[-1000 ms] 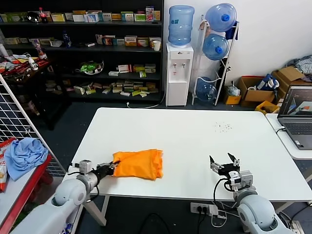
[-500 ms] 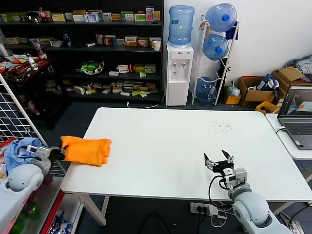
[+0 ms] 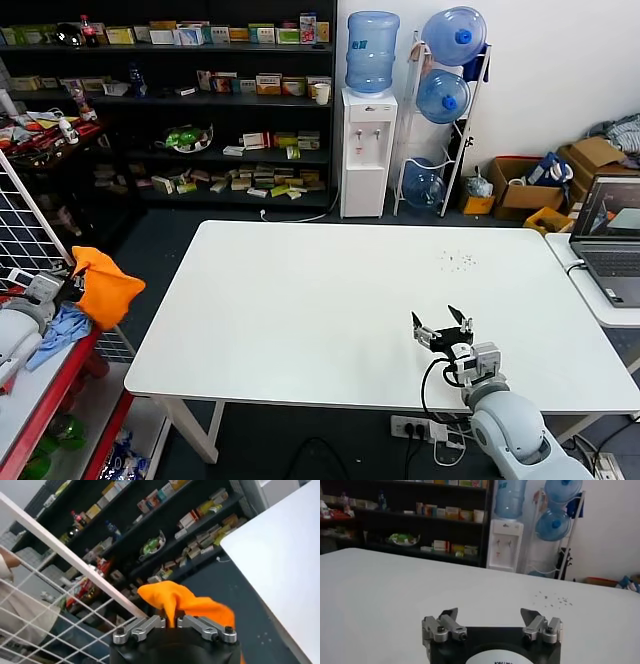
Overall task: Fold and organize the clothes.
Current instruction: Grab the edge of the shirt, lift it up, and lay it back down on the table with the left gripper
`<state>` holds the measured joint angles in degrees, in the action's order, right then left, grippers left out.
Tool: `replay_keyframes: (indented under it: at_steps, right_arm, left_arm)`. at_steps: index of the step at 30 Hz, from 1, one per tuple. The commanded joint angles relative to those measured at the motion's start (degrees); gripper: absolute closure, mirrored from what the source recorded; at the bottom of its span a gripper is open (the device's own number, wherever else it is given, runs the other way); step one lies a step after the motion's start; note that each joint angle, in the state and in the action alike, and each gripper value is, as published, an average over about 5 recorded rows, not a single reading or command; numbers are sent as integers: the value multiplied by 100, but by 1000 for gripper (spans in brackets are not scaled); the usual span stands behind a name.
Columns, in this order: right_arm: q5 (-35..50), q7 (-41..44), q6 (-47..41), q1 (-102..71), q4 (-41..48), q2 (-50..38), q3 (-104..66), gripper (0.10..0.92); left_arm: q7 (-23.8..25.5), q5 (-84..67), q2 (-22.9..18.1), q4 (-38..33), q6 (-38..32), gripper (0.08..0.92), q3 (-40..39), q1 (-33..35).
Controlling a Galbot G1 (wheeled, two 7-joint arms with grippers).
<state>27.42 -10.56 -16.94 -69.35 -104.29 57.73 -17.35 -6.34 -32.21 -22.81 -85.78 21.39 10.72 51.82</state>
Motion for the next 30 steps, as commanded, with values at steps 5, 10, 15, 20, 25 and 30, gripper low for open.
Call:
replay_keyframes:
  at_steps: [5, 10, 15, 20, 25, 30]
  right_arm:
    - [-110, -20, -24, -127, -44, 13, -53, 203]
    - [-181, -30, -31, -218, -83, 26, -126, 203]
    - [-282, -28, -23, -350, -110, 40, -204, 203]
    - [-332, -18, -2, -431, -114, 1, -261, 203]
    - [-416, 68, 109, -498, -87, -74, -317, 203]
    - [-443, 239, 332, -617, -96, -130, -404, 203]
  left_arm:
    - [-517, -722, -901, -799, 258, 829, -179, 259]
    - [-957, -1328, -1146, -1448, 459, 829, -277, 395]
    - [-1398, -2006, -1337, -2213, 709, 829, -366, 543]
    - [-1639, -2392, -1836, -2418, 807, 829, -571, 586]
    - [-1757, -2104, -2998, -2101, 699, 829, -944, 403]
    - [-1755, -1435, -4372, -1344, 367, 829, -1194, 243]
